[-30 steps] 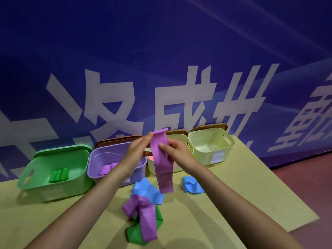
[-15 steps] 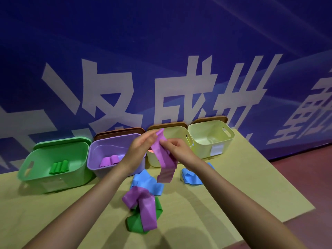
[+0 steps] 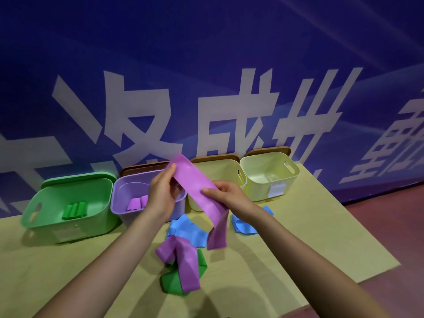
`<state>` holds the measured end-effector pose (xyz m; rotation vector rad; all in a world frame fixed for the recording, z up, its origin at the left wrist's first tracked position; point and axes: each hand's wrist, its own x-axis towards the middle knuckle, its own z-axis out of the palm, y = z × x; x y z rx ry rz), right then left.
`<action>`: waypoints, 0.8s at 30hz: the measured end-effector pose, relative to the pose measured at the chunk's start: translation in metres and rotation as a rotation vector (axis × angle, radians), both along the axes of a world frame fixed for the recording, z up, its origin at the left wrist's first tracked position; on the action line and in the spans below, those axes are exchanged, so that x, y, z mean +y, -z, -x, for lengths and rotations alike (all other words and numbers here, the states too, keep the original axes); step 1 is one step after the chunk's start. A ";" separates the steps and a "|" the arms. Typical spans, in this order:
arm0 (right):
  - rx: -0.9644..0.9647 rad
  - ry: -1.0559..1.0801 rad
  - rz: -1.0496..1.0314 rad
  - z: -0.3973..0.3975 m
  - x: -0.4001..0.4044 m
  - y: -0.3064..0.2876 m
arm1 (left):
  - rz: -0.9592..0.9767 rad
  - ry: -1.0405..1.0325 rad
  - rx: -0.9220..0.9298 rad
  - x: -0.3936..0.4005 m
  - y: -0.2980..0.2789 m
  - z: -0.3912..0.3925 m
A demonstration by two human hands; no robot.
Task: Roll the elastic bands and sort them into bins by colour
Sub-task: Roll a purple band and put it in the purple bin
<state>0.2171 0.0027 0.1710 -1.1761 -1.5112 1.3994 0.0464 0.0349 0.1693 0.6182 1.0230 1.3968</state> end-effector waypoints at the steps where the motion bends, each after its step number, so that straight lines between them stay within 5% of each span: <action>1: 0.029 -0.016 0.042 -0.003 -0.002 0.005 | 0.016 -0.052 -0.048 0.007 -0.003 0.008; 11: 0.046 -0.045 0.251 -0.034 -0.018 0.043 | 0.071 -0.354 -0.053 0.036 -0.009 0.056; 16: 0.132 0.087 0.289 -0.044 -0.015 0.068 | 0.049 -0.291 -0.083 0.035 -0.002 0.057; 24: -0.319 0.169 0.163 -0.052 -0.020 0.105 | 0.024 -0.204 -0.054 0.020 -0.014 0.029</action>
